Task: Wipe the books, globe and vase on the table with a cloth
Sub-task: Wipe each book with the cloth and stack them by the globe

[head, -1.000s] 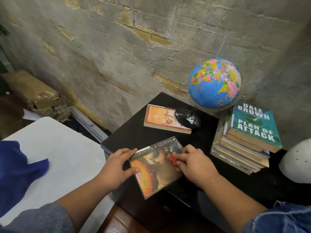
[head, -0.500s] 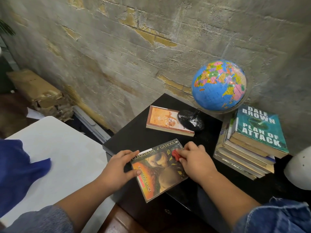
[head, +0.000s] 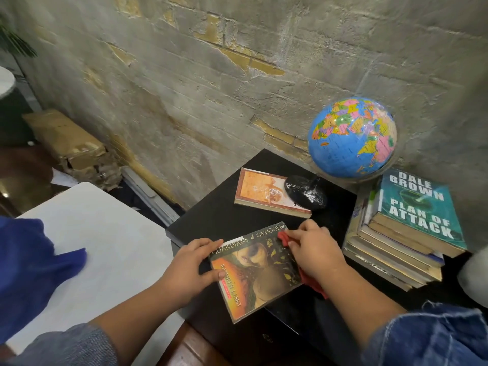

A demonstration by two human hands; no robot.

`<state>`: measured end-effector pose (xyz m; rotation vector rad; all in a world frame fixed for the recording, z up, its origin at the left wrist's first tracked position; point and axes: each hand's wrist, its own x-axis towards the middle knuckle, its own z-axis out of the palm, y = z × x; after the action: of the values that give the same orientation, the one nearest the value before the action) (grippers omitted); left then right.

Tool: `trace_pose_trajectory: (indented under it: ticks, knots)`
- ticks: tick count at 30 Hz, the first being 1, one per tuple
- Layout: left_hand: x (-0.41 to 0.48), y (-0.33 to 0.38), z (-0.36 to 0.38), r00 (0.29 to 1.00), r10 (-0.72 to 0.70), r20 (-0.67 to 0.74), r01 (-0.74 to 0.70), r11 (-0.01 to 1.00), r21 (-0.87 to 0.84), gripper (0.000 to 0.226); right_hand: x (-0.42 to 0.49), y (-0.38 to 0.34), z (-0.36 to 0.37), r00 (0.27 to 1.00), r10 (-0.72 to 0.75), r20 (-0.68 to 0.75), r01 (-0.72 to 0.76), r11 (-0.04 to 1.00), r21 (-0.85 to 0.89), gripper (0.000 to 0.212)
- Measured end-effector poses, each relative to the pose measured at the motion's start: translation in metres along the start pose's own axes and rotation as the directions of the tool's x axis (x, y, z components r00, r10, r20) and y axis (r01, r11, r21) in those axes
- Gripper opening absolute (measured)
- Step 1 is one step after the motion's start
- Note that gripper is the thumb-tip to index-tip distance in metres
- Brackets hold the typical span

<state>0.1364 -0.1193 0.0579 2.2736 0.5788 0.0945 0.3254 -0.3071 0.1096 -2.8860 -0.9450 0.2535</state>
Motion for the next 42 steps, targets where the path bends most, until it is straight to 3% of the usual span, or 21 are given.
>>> trace_pose_trajectory:
  ticks: [3,6,11,16,21,23,26,28,32,38,42]
  knots:
    - [0.000,-0.001,-0.001,1.000,0.008,0.003,-0.008,1.000,0.008,0.065,0.001,-0.013,0.005,0.999,-0.035,-0.006,0.034,0.997,-0.067,0.039]
    - [0.001,-0.002,-0.001,1.000,0.006,0.005,-0.006,1.000,0.005,0.065,0.002,-0.010,0.004,0.988,-0.135,0.073,0.134,0.991,0.023,0.040]
    - [0.001,-0.002,0.001,1.000,0.003,0.000,-0.003,1.000,0.010,0.065,0.017,-0.007,0.004,0.996,0.086,0.001,-0.086,0.995,-0.044,0.043]
    - [0.001,-0.002,0.001,1.000,0.005,0.000,-0.005,1.000,0.012,0.064,0.004,-0.019,0.011,0.970,-0.234,0.058,0.237,0.971,-0.035,0.044]
    - [-0.001,0.000,0.001,1.000,-0.006,-0.009,0.006,1.000,0.013,0.065,0.018,-0.011,0.010,0.998,0.060,-0.019,-0.061,0.995,-0.080,0.045]
    - [0.000,0.000,0.002,1.000,-0.002,-0.007,0.002,1.000,0.016,0.065,0.013,-0.025,0.011,1.000,-0.031,0.002,0.031,0.994,-0.104,0.046]
    - [0.000,-0.001,0.001,1.000,-0.005,-0.001,0.005,1.000,0.012,0.065,-0.008,-0.038,0.012,0.947,-0.308,0.093,0.315,0.946,-0.070,0.045]
    - [-0.001,-0.001,0.001,1.000,-0.010,0.002,0.010,1.000,0.009,0.064,-0.015,-0.027,0.012,0.924,-0.363,0.120,0.368,0.929,-0.025,0.043]
    - [-0.001,-0.001,0.001,1.000,-0.001,-0.001,0.001,1.000,0.009,0.064,-0.012,0.001,0.010,0.994,-0.109,0.008,0.109,0.992,-0.057,0.041]
    - [-0.001,0.000,0.000,1.000,0.005,-0.001,-0.005,1.000,0.023,0.065,-0.044,-0.009,0.018,0.948,-0.314,0.058,0.314,0.949,0.009,0.042]
    - [-0.003,-0.004,-0.007,0.996,0.031,0.088,-0.034,0.999,0.034,0.079,-0.041,0.023,0.015,0.997,-0.032,-0.073,0.030,0.999,-0.027,0.041]
